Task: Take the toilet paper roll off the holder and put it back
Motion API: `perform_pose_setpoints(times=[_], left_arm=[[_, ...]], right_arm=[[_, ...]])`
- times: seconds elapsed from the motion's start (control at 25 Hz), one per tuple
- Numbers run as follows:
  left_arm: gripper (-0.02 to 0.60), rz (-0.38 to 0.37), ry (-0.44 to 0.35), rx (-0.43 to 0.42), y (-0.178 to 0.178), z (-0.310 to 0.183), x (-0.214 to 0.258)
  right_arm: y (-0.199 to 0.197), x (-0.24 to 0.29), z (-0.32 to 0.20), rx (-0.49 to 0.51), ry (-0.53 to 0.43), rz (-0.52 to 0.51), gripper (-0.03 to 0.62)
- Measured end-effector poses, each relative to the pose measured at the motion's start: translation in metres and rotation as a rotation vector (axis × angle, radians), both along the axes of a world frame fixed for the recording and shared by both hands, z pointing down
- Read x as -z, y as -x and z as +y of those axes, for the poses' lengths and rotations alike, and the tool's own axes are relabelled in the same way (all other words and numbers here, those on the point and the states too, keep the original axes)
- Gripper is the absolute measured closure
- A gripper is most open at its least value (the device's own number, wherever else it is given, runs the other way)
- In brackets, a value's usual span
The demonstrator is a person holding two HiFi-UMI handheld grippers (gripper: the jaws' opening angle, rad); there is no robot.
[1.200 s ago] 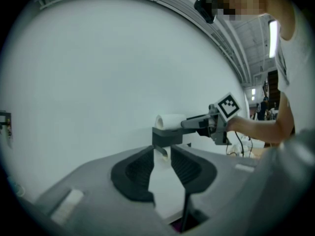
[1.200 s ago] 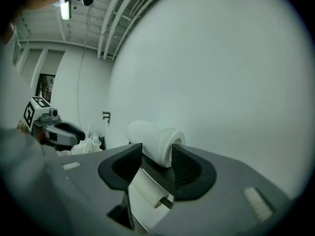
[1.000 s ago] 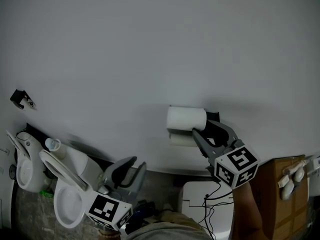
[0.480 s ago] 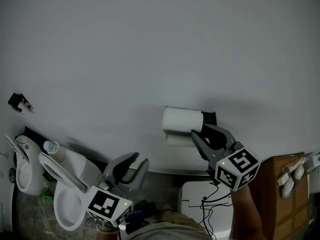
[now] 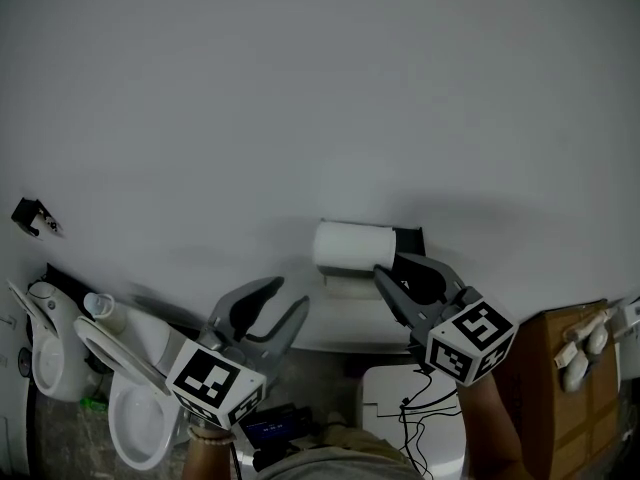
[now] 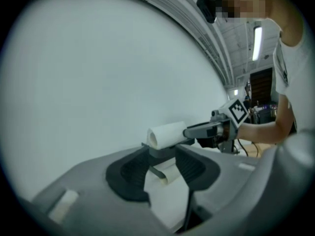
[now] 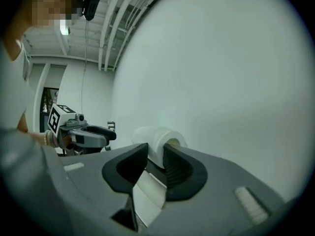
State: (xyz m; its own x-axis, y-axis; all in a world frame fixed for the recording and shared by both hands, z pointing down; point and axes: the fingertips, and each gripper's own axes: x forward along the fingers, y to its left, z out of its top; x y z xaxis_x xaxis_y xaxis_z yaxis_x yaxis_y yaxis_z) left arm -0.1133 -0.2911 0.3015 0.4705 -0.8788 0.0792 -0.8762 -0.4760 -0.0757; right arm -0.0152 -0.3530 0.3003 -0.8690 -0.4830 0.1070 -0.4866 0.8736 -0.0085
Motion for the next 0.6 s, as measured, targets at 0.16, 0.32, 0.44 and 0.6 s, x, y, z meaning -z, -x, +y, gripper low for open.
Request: perform_pose_setpoints(times=[0.16,0.32,0.44,0.6], left_arm=[[0.409,0.013,0.002,-0.052,-0.007,-0.019,0.004],[0.391,0.013,0.012,-0.093,-0.016,-0.035,0.005],[0.388,0.013,0.016,-0.115,-0.022,-0.044,0.005],[0.388,0.005,0.017,-0.143,-0.029,-0.05,0.004]], right_arm=[[0.001,0.0,0.001,0.007,-0.003,0.003,0.493],[-0.001,0.001,0.002,0.006,-0.007,0.004,0.493],[-0.003,0.001,0.003,0.004,-0.007,0.004,0.494],[-0.003,0.001,0.004,0.004,-0.01,0.006,0.494]])
